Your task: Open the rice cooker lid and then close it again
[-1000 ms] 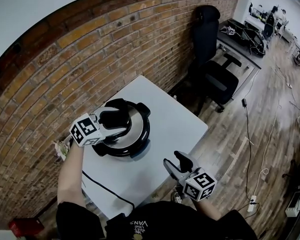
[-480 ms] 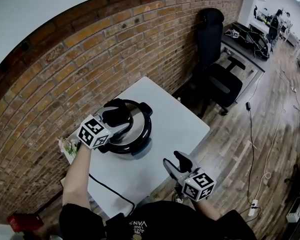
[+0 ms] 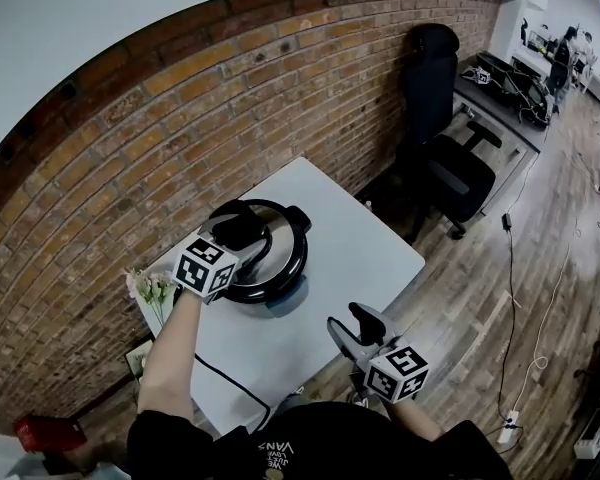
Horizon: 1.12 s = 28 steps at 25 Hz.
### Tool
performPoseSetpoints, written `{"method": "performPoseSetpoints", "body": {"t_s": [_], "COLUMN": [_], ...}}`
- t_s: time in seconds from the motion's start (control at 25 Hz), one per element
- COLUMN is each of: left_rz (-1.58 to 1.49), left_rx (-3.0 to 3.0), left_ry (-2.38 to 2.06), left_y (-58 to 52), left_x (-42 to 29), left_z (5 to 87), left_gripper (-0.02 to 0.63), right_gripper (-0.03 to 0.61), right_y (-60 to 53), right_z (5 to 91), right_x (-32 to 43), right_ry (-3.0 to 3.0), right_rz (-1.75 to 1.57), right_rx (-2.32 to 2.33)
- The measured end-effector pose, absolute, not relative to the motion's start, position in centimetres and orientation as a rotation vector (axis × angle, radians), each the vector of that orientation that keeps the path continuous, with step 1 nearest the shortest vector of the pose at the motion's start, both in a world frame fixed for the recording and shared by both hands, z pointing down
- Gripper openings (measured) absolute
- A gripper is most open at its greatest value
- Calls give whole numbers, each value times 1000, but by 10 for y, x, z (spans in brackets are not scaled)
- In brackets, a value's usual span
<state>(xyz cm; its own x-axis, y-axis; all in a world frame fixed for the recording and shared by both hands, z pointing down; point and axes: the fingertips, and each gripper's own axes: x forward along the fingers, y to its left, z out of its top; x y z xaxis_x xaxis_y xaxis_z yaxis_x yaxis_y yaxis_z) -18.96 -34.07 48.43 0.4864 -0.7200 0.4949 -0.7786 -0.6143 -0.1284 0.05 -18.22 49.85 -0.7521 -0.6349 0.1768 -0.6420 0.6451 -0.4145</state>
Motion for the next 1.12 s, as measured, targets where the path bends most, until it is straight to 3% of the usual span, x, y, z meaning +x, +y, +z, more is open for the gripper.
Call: {"method": "performPoseSetpoints", "body": {"t_s": [0.68,1.12], "left_rz": [741,524], "left_rx": [2512,2404], "left_ry": [-1580,-1879], "left_y": [-332,-249], "left_x": [-203,-217], "left_z": [479,460], "left_gripper": [296,304], "right_gripper": [219,219], "right_y": [-170,-157], "right_z": [483,479], "right_x": [20,40], "right_ry": [-2901,-2946], "right_rz": [673,635], "right_rx": [1000,880]}}
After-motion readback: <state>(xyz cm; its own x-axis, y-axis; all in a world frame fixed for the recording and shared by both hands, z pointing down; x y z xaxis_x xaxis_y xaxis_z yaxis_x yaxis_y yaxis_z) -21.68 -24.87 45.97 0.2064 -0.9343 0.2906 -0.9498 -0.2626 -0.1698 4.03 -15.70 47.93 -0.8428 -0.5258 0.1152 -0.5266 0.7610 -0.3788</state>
